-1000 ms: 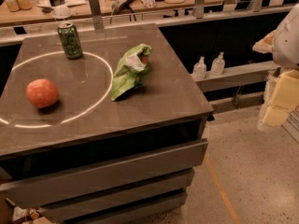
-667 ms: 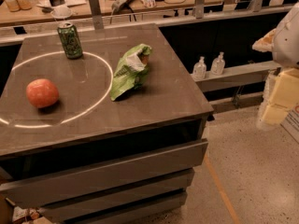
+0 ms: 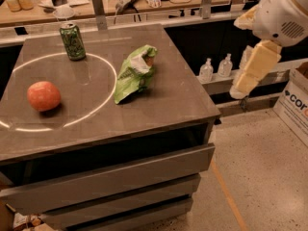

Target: Move apple near green rice chip bag

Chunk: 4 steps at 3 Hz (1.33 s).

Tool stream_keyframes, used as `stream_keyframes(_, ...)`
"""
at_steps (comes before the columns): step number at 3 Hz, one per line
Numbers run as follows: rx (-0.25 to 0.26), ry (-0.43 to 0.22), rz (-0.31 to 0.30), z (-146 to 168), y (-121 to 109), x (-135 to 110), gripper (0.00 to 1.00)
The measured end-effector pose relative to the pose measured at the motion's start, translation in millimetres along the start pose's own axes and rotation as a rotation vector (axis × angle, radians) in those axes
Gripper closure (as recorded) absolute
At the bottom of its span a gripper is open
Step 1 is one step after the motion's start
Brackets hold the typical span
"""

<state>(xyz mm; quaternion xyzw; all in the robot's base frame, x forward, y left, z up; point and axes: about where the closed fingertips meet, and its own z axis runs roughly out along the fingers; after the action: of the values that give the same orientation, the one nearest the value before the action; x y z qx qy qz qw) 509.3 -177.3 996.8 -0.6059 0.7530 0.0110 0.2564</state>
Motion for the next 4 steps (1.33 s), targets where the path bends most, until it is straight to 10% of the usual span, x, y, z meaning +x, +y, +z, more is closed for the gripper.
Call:
stream_keyframes(2, -0.080, -0.225, -0.093, 55.5, -16.9, -119.8, 0.00)
stream_keyframes(4, -0.082, -0.224, -0.089, 56.6, -13.7, -126.2, 0.00)
